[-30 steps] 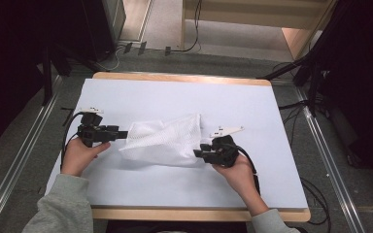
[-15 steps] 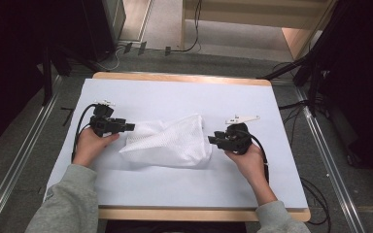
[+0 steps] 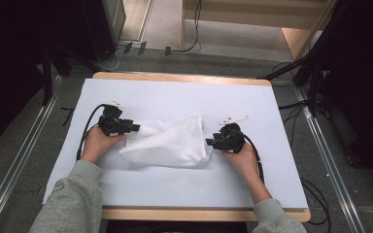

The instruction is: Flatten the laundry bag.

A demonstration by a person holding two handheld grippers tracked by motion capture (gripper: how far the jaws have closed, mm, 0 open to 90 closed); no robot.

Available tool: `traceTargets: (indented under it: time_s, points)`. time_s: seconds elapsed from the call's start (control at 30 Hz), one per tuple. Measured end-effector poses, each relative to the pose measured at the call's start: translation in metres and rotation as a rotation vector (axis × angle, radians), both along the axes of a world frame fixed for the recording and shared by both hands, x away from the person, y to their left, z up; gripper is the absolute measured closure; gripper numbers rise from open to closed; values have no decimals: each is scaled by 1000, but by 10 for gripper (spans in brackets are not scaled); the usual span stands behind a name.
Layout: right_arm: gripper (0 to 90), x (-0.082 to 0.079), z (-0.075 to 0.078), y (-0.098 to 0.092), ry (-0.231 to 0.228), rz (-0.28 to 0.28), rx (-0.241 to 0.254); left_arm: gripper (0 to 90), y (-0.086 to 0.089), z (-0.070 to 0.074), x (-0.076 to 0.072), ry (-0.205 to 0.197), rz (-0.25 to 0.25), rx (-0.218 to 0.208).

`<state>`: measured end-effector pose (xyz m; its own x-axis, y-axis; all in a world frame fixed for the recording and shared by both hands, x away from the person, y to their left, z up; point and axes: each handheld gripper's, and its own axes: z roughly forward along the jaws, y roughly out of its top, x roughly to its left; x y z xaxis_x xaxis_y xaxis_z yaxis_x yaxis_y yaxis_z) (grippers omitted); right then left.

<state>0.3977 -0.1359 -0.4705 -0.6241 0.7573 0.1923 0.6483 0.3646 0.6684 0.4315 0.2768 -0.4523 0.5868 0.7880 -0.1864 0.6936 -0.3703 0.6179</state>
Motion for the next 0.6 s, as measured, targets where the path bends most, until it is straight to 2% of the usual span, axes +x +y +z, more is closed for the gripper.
traceTargets:
  time_s: [0.07,0.17,0.23,0.3,0.33,0.4,0.47,0.6]
  points:
    - [574,1,-1,1,-7,6,11,641,-2,0,-1,-6,0,22]
    - [603,2,-1,5,-20,16,-2,801,-3,-1,-1,-8,-2,25]
    - [653,1,-1,7,-39,19,-26,890,-2,-2,-1,14,-8,-2]
    - [724,1,-1,8,-56,18,-56,900,-2,-1,0,24,-6,-7]
    - [752,1,-1,9,-65,15,-71,900,-1,-1,1,37,-4,-27]
    - [861,2,0,9,-45,25,-63,900,0,1,0,39,-1,-45]
    - [895,4,1,10,-18,26,-53,900,1,6,-2,17,2,-58]
    - [900,8,3,7,-24,6,-79,900,6,18,-6,-33,27,-101]
